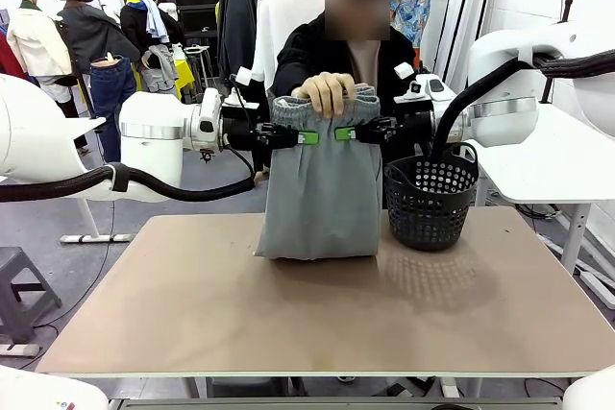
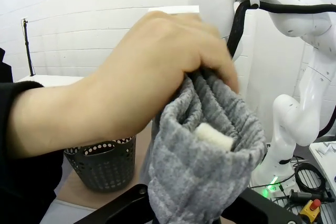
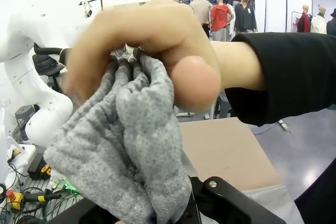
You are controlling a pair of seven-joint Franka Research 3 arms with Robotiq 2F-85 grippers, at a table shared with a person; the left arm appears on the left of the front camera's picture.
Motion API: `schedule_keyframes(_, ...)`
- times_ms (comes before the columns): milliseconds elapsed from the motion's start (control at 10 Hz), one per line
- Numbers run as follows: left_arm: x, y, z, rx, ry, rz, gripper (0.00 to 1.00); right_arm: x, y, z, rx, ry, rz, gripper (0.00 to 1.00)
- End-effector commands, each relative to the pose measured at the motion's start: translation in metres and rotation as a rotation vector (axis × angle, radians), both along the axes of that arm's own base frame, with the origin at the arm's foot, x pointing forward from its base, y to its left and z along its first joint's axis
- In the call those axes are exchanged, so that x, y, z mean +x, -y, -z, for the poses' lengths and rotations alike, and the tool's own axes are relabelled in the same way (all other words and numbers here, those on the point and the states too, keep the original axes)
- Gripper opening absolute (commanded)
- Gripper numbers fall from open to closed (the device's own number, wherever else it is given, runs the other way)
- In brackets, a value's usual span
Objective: Fold the training pants.
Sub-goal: Release the ends of the Training pants and then grab the overlapped ends.
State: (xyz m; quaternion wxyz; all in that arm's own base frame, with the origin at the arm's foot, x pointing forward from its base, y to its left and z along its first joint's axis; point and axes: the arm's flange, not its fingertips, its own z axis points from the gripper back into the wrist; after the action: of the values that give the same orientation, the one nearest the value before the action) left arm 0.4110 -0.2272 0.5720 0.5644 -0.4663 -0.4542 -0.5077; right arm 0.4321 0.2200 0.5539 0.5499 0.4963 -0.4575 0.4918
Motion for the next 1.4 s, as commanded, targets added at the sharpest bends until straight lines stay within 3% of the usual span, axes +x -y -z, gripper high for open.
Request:
schedule_keyframes(0, -0.0035, -0.0009, -0.0016, -0.017, -0.002, -0.004, 0.00, -0.0018, -0.0007, -0.0023, 0.000, 0.004, -0.001, 0.00)
schedule_keyframes(1300, -0.0035, -0.0009, -0.0016, -0.017, -0.002, -0.004, 0.00, -0.0018, -0.0007, -0.0023, 0.000, 0.004, -0.001, 0.00)
